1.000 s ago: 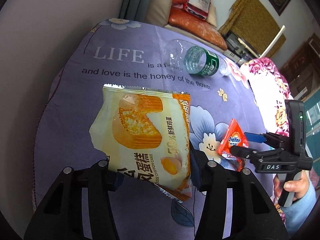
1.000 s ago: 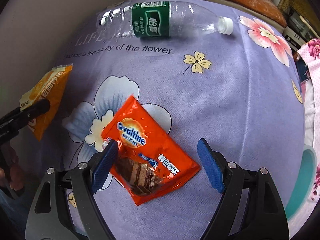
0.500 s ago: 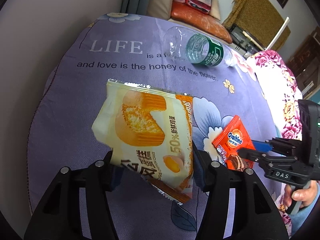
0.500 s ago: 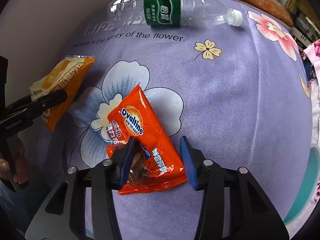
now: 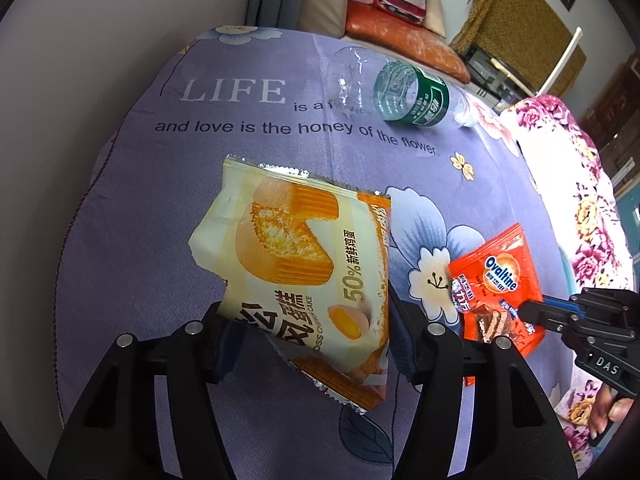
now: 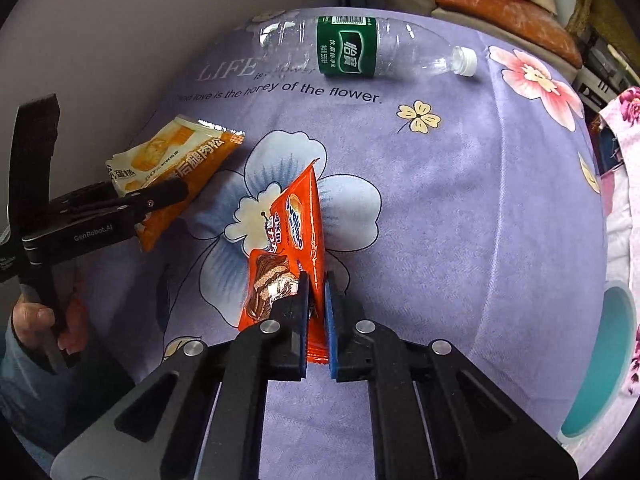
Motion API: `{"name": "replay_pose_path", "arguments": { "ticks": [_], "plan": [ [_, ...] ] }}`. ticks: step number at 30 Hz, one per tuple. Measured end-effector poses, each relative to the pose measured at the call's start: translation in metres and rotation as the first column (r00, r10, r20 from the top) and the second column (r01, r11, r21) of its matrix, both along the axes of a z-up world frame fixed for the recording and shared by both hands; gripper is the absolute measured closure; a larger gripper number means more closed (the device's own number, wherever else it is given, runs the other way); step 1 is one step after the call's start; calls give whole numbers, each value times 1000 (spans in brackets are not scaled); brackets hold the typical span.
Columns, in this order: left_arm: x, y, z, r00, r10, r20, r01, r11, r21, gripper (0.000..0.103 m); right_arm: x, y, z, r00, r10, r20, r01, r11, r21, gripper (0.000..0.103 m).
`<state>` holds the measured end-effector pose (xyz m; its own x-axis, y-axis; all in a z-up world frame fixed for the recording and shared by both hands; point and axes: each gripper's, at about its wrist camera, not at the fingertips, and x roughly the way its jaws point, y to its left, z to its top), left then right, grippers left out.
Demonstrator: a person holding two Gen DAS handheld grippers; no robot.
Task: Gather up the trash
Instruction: 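Grasp the yellow cake packet with the left tool while the right tool grasps the orange Ovaltine packet, then carry the cake packet and Ovaltine packet over the teal bin with both tools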
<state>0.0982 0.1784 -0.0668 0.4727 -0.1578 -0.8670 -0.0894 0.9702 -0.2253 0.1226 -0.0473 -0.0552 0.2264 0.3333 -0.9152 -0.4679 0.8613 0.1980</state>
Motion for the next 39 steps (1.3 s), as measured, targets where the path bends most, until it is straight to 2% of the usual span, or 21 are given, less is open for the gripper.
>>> {"name": "replay_pose_path", "arguments": {
  "ticks": [8, 13, 19, 23, 32, 39],
  "plan": [
    [-11, -1, 19, 997, 2, 71, -5, 999, 42, 58, -1, -6, 14, 998, -39, 46, 38, 999, 19, 99],
    [-17, 5, 34, 995, 6, 103, -10, 999, 38, 58, -1, -22, 21, 993, -97, 65, 95, 995, 30, 99],
    [-21, 17, 45, 993, 39, 112, -34, 998, -44, 60, -1, -46, 30, 983, -163, 87, 158, 986, 54, 99],
    [-23, 11, 55, 992, 29, 123, -23, 999, -46, 60, -1, -66, 33, 975, -201, 100, 194, 978, 72, 99],
    [-19, -51, 68, 988, -89, 125, 90, 996, -6, 60, -12, -125, 45, 943, -305, 132, 288, 948, 135, 99],
    [-4, -135, 70, 965, -227, 130, 227, 974, 14, 60, -20, -177, 56, 906, -389, 167, 364, 917, 163, 99]
  ]
}}
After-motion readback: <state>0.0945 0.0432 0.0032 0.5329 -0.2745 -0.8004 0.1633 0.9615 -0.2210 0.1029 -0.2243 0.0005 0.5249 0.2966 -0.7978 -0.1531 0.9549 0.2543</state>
